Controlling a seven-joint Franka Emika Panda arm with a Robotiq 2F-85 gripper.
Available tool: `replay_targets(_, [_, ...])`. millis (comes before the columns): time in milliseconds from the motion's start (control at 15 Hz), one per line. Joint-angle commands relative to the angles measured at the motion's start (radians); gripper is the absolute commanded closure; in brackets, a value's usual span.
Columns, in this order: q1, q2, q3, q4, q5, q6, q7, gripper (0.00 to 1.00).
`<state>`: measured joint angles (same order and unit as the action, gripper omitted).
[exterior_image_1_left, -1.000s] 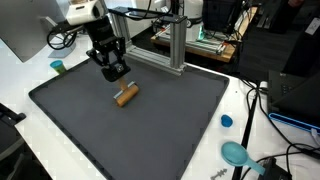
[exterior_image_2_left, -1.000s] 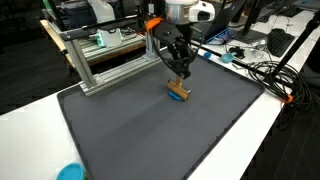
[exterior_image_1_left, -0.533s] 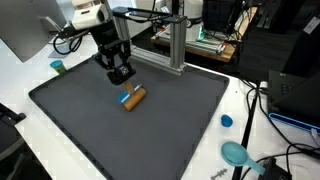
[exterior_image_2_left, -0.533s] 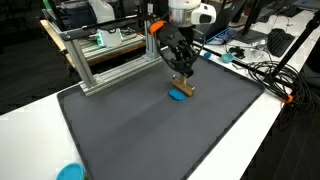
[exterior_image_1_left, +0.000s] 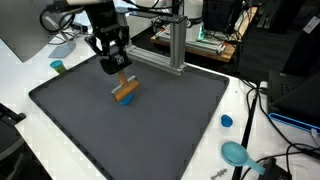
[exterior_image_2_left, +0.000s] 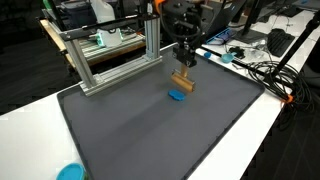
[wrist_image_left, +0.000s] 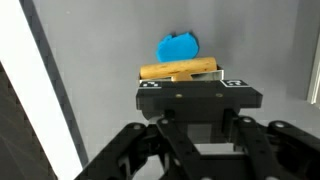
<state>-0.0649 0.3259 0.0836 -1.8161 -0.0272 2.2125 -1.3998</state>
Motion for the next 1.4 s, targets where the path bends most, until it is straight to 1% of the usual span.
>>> replay_targets(0, [0.056,-0.074,-0.02,0.008,-0.126,-0.041,0.088,0.78])
replay_targets(267, [0.104,-0.054,-0.011,0.009,-0.228,-0.082,0.156,0.78])
replay_targets(467, [0.127,-0.018,-0.006,0.02,-0.267,-0.098,0.195,0.78])
replay_targets(800, [0.138,0.054,-0.008,0.048,-0.27,-0.071,0.262,0.78])
replay_targets(1200, [0.144,0.113,-0.024,0.097,-0.348,-0.052,0.337,0.78])
replay_targets(1267, [0.126,0.097,-0.004,0.06,-0.308,-0.049,0.31,0.78])
replay_targets(1333, [0.125,0.103,-0.004,0.064,-0.31,-0.049,0.312,0.53])
